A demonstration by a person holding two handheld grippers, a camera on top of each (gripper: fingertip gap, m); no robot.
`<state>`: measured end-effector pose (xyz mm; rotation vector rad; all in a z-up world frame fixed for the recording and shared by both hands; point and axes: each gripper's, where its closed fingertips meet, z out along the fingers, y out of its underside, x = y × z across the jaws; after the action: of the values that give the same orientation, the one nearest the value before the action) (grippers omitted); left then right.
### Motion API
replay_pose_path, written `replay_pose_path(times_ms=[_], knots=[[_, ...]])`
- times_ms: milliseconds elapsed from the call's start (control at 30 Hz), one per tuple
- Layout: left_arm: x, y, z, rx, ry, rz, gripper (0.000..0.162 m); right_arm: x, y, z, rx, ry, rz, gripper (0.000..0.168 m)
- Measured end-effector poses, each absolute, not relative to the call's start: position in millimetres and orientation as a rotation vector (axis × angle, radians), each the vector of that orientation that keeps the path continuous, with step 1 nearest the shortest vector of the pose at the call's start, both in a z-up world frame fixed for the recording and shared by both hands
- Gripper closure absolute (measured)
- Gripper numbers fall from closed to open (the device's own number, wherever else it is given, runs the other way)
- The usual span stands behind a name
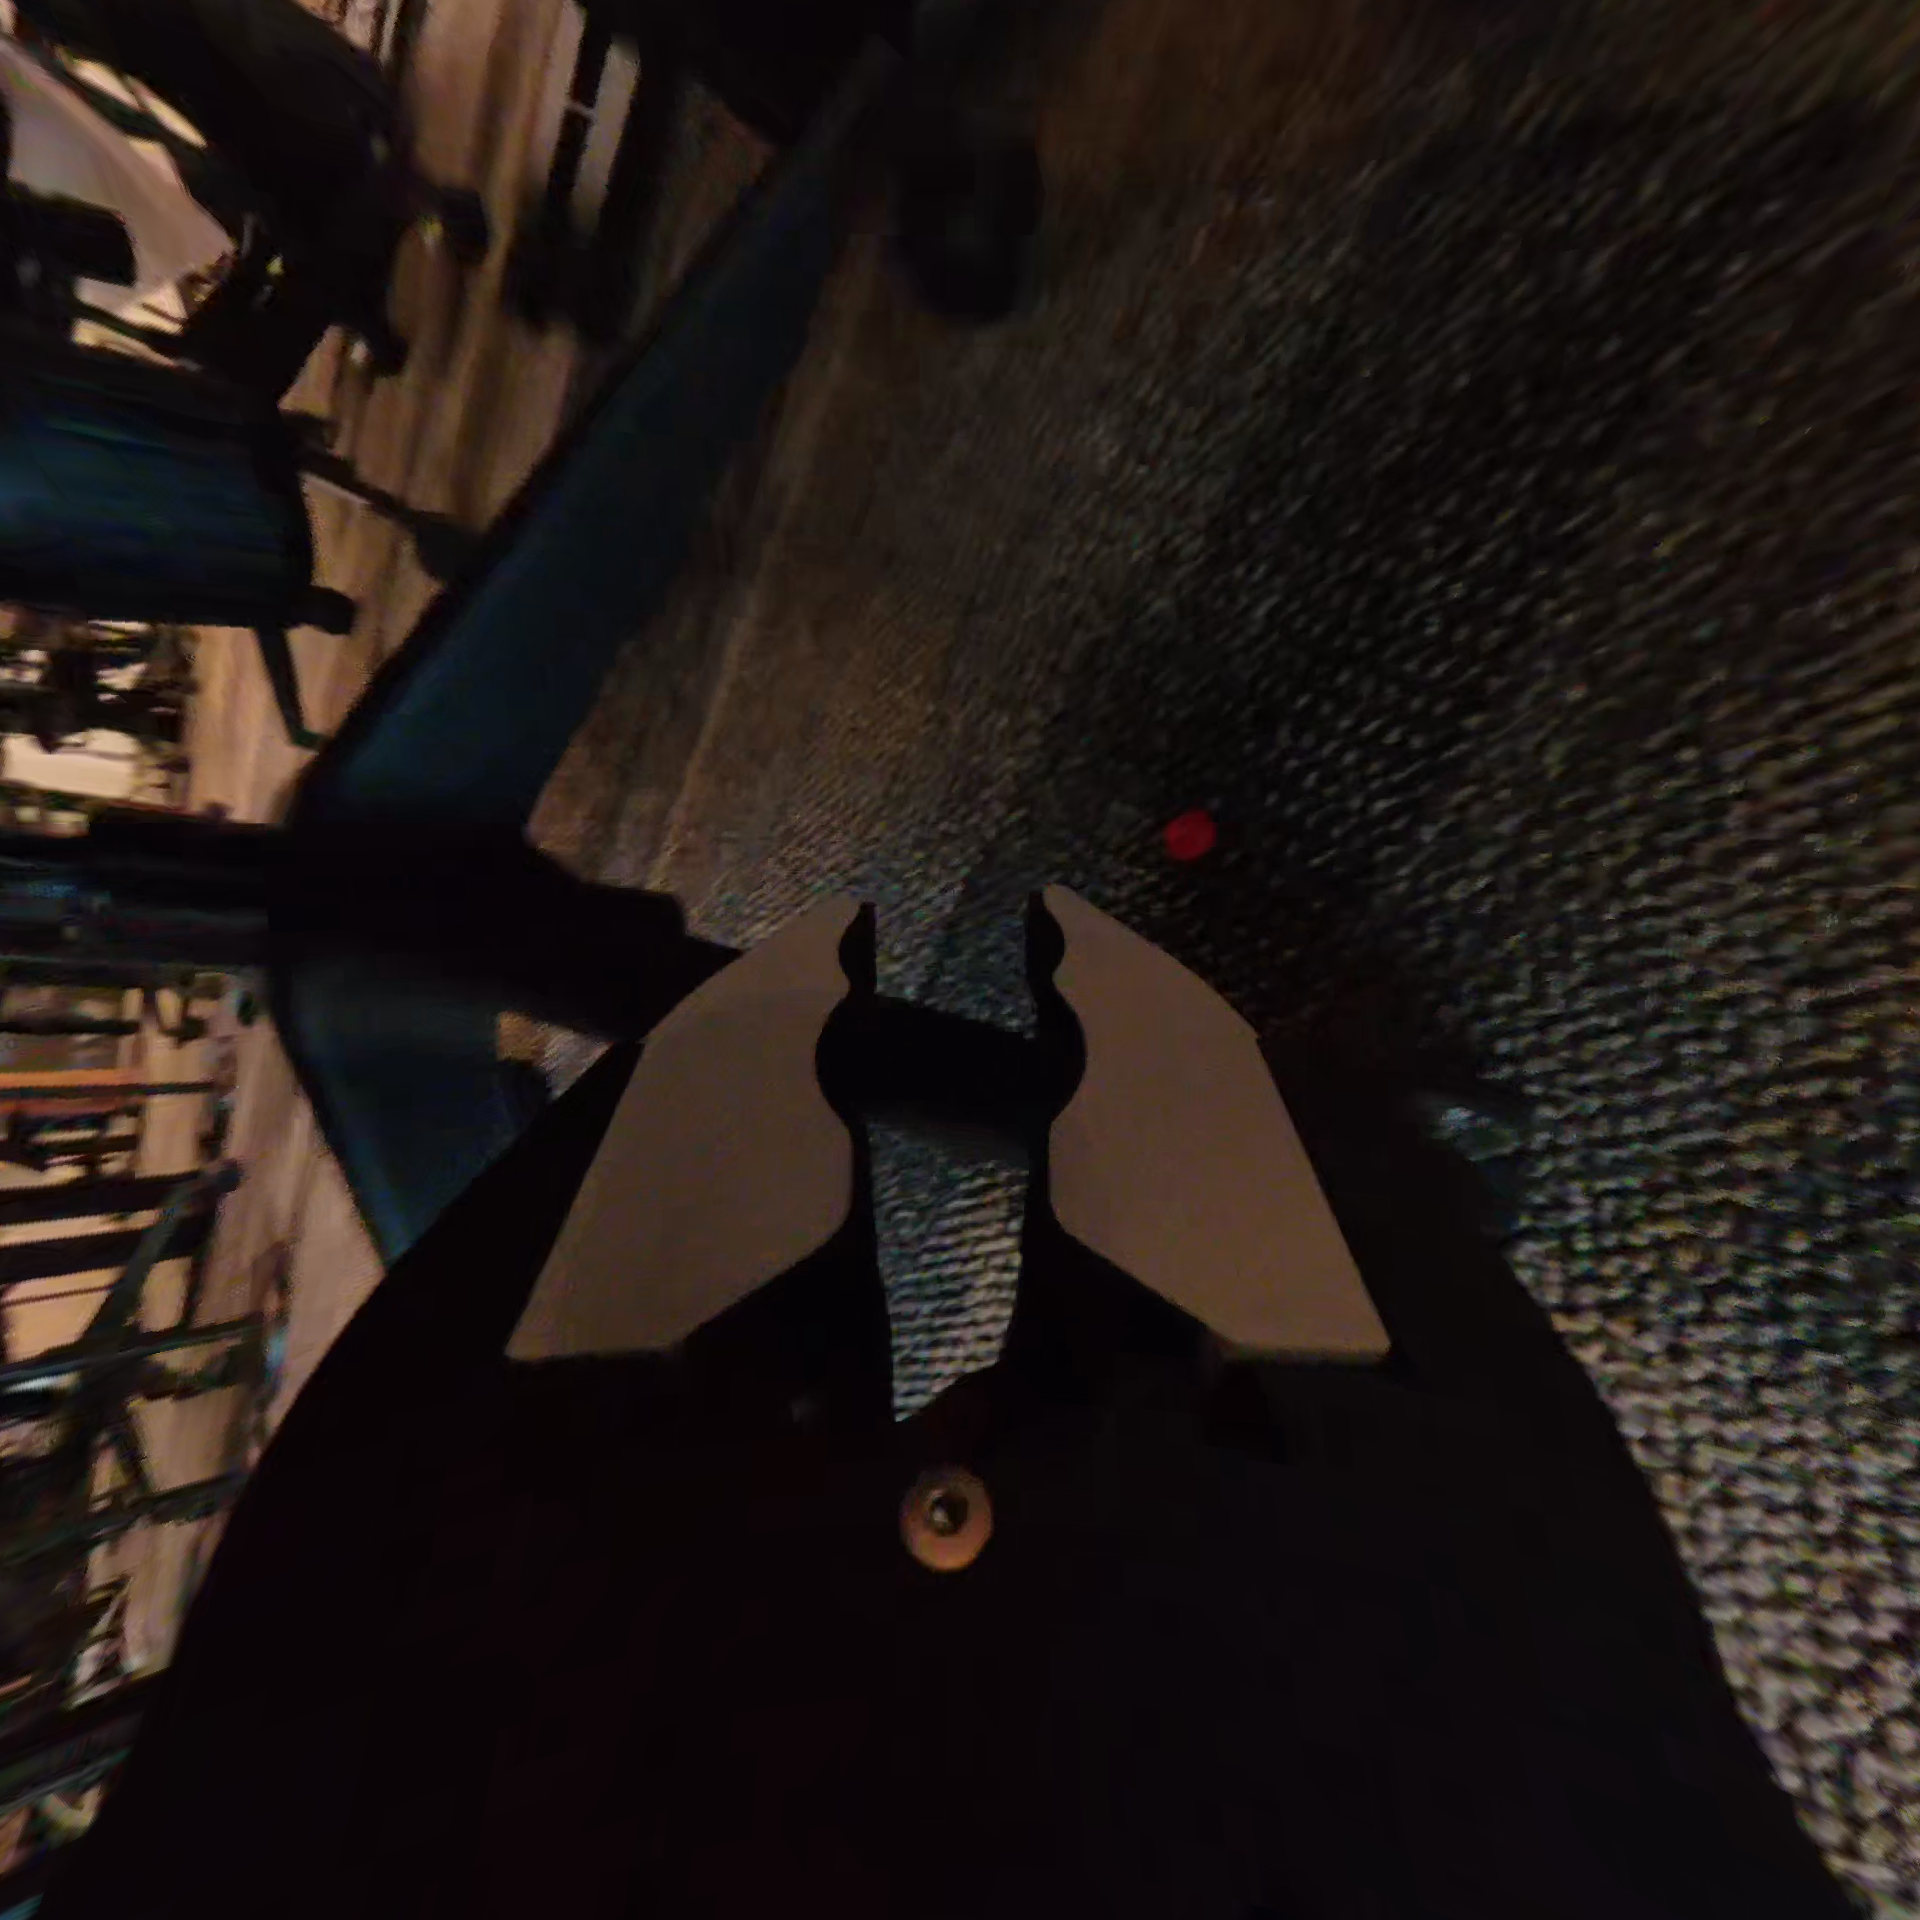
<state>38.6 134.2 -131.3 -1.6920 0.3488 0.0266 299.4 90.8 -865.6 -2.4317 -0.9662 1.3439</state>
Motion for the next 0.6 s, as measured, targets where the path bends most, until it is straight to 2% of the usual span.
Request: replay_pose_path(times_ms=[100,167,300,433,600], knots=[[19,118,-118,-1.625,0.278,-0.003,0.101,319,97,-821,-2.358,-0.909,1.318,0.141],[9,105,-111,-1.580,0.272,-0.005,0.102,348,110,-782,-2.284,-0.868,1.231,0.135],[-13,79,-105,-1.515,0.278,-0.021,0.103,406,143,-672,-2.067,-0.692,1.097,0.114],[-34,54,-105,-1.479,0.349,0.049,0.105,445,149,-568,-1.921,-0.651,0.928,0.106],[-53,22,-110,-1.451,0.379,0.070,0.105,437,129,-497,-1.812,-0.792,0.767,0.102]])
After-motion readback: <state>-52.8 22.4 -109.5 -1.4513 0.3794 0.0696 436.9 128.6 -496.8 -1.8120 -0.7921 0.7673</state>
